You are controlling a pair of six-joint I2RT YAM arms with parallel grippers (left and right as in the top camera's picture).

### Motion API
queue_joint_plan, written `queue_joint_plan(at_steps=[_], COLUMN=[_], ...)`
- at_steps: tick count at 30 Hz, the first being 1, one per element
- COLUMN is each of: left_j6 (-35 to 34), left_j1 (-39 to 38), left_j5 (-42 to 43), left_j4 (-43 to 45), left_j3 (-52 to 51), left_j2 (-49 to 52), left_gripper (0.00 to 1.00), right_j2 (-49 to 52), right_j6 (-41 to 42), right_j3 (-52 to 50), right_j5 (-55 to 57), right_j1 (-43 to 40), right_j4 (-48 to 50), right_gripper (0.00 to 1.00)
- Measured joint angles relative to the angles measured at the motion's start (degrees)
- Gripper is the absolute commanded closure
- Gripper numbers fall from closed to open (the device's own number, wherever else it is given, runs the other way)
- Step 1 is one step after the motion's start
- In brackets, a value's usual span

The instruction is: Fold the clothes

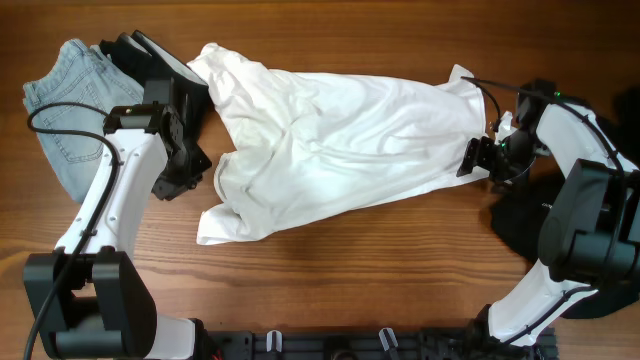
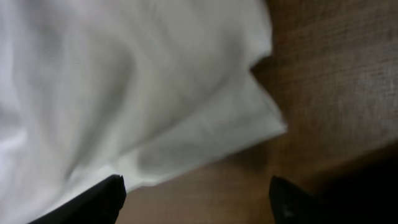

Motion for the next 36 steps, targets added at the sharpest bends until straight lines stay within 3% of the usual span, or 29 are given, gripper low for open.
queue_joint_plan(at_steps=[1,2,3,4,9,13,19,24,27,30,31,32,36], left_j6=[0.0,0.0,0.0,0.0,5.5,11.8,14.0,14.2,14.4,14.4,14.5,15.2,16.4], left_j1=[0.0,0.0,0.0,0.0,0.0,0.3,3.4,7.1,13.3,20.6,21.6,22.2,19.1], left_j5=[0.0,0.0,-0.1,0.0,-0.1,0.2,7.4,3.5,2.6,6.8,8.4,11.9,24.8], left_j4=[2.0,4.1,8.0,9.5,25.4,36.8,47.8,56.0,59.4,57.3,55.4,50.6,27.6], left_j3=[0.0,-0.1,-0.1,-0.1,-0.2,-0.2,-0.2,-0.3,0.3,2.3,3.2,5.2,8.5], left_j2=[0.0,0.0,0.0,0.0,1.4,7.7,20.2,24.0,25.6,26.4,26.4,26.5,23.4], left_gripper=[0.80,0.79,0.79,0.78,0.83,0.96,0.96,0.96,0.96,0.94,0.89,0.77,0.48], right_j2=[0.0,0.0,-0.3,-0.4,-0.5,-0.5,-0.5,-0.5,-0.5,-0.5,-0.5,-0.5,-0.5], right_j6=[1.1,2.5,4.0,4.8,7.1,7.3,7.3,7.3,7.3,7.5,7.5,7.5,7.5], right_j3=[-1.2,-1.9,-2.4,-2.7,-3.7,-3.8,-3.8,-3.8,-3.8,-3.8,-3.8,-3.8,-3.8], right_j5=[0.1,0.2,0.3,0.4,0.4,0.4,0.4,0.4,0.4,0.4,0.4,0.4,0.4], right_j1=[0.0,0.0,0.0,0.0,0.0,0.0,0.0,0.0,0.0,0.0,0.0,0.0,0.0], right_j4=[2.3,3.9,5.0,6.0,6.9,6.6,6.3,6.4,6.4,6.4,6.4,6.4,6.4], right_gripper=[0.33,0.53,0.80,0.95,0.96,0.96,0.96,0.96,0.96,0.96,0.96,0.96,0.96])
